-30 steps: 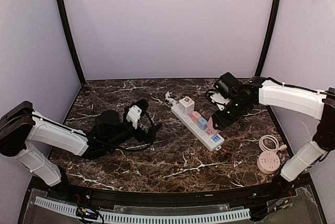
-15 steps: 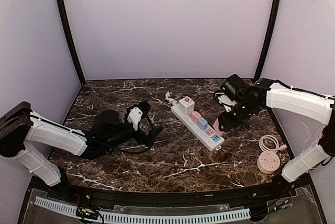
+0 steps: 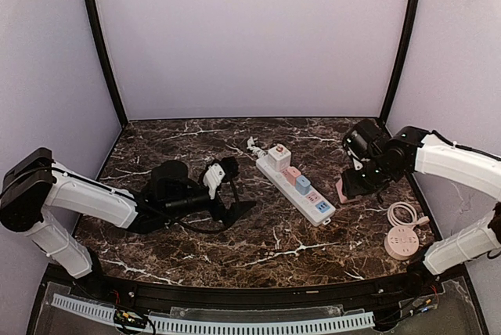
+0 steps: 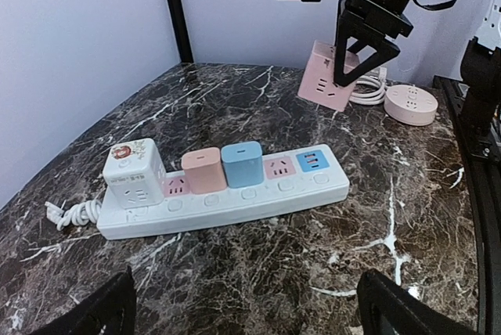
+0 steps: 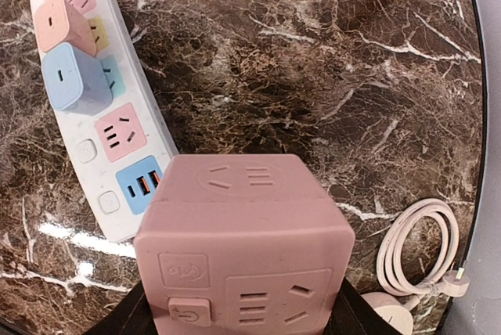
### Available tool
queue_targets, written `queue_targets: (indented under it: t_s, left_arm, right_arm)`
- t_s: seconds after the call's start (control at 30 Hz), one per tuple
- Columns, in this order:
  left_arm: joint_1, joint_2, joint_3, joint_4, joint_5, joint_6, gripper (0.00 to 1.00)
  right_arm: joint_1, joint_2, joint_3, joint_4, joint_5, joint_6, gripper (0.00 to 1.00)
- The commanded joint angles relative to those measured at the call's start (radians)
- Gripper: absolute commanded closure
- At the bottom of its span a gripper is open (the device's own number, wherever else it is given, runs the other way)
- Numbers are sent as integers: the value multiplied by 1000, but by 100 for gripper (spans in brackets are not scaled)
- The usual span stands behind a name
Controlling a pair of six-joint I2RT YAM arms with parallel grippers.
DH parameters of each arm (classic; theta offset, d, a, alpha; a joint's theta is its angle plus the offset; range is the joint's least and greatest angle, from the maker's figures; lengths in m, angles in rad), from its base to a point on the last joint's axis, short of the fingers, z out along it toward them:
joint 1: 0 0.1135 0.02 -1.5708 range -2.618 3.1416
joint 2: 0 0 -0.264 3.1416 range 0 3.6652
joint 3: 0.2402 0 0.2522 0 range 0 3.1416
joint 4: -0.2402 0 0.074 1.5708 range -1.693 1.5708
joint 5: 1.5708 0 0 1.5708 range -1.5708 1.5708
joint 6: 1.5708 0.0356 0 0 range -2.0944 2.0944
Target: Insert the plug
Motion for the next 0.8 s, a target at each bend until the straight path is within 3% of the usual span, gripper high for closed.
queue_targets:
  t_s: [0.0, 0.17, 0.5, 0.63, 0.77]
  left_arm:
    - [-15, 23, 35, -29, 128, -16, 1]
    - [-85, 48, 74, -65, 107, 41, 1]
    - [-93, 48, 69, -52, 82, 46, 2]
    - [-93, 44, 62, -48, 74, 56, 2]
    - [-93, 44, 58, -42, 74, 61, 2]
  right_arm:
    - [-6, -71, -63, 77, -5, 85, 100]
    - [-6, -84, -145, 233, -54, 141, 100]
    - [-8, 34, -243, 665, 141, 193, 100]
    - [-12, 123, -219, 703, 289, 191, 100]
    - [-34, 245, -180, 722, 331, 182, 100]
